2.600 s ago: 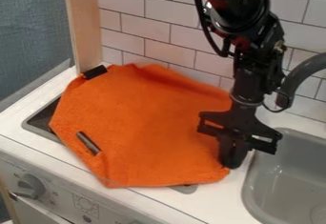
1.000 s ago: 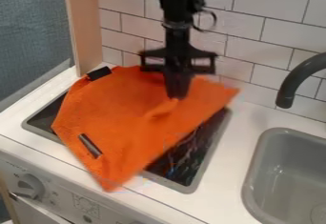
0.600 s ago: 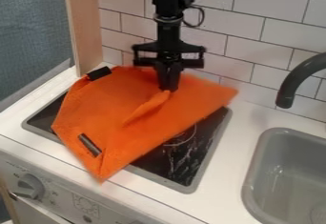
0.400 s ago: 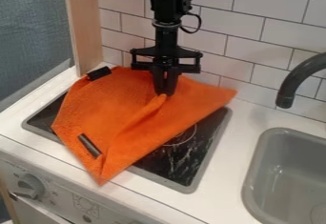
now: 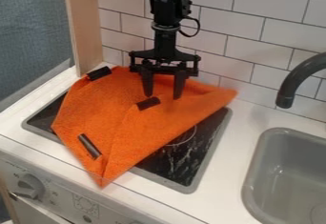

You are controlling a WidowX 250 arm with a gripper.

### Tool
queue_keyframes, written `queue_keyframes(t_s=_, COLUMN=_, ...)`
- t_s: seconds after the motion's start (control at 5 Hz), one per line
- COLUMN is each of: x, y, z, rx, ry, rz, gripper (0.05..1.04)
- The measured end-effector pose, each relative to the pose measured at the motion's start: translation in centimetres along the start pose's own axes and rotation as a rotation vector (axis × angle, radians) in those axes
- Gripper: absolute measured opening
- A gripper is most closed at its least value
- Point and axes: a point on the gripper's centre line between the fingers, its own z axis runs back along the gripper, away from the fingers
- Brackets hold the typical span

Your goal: Fold the cloth from bottom right to top left

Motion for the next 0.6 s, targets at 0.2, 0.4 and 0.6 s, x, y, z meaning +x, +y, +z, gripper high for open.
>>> queue_keyframes(t_s=0.2, x=0.0, y=0.0, z=0.0, rx=0.0, ry=0.0, rz=0.002, gripper=1.03)
queue_keyframes(t_s=0.4, x=-0.1, y=0.08, z=0.0, rx=0.005, ry=0.006, rz=0.003, gripper=1.004)
queue_keyframes(t_s=0.6, x=-0.33, y=-0.11, z=0.06, rx=-0.004, ry=0.019, rz=-0.004, gripper=0.999)
